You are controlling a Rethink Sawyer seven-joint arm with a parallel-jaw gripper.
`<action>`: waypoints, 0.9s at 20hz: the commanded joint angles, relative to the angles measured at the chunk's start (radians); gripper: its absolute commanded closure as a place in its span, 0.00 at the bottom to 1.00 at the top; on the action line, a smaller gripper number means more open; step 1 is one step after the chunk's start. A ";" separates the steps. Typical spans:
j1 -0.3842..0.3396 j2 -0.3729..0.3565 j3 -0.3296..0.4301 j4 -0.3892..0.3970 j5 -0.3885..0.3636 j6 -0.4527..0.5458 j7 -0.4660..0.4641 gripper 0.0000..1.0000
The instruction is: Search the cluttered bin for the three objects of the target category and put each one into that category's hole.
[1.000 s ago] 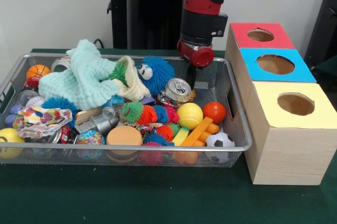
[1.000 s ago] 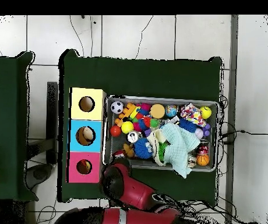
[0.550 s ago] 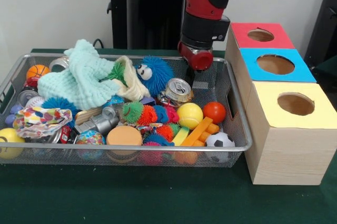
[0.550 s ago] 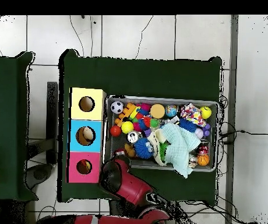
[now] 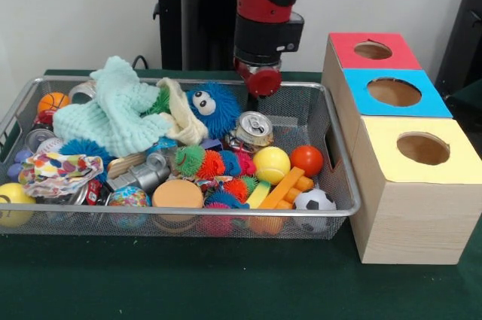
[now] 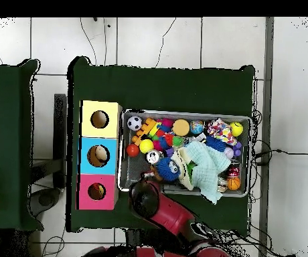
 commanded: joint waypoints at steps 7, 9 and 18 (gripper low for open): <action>-0.140 -0.126 0.028 0.004 -0.139 0.226 0.015 1.00; -0.159 -0.126 0.041 0.001 -0.152 0.239 0.017 1.00; -0.122 -0.284 -0.021 -0.041 -0.189 0.443 -0.016 1.00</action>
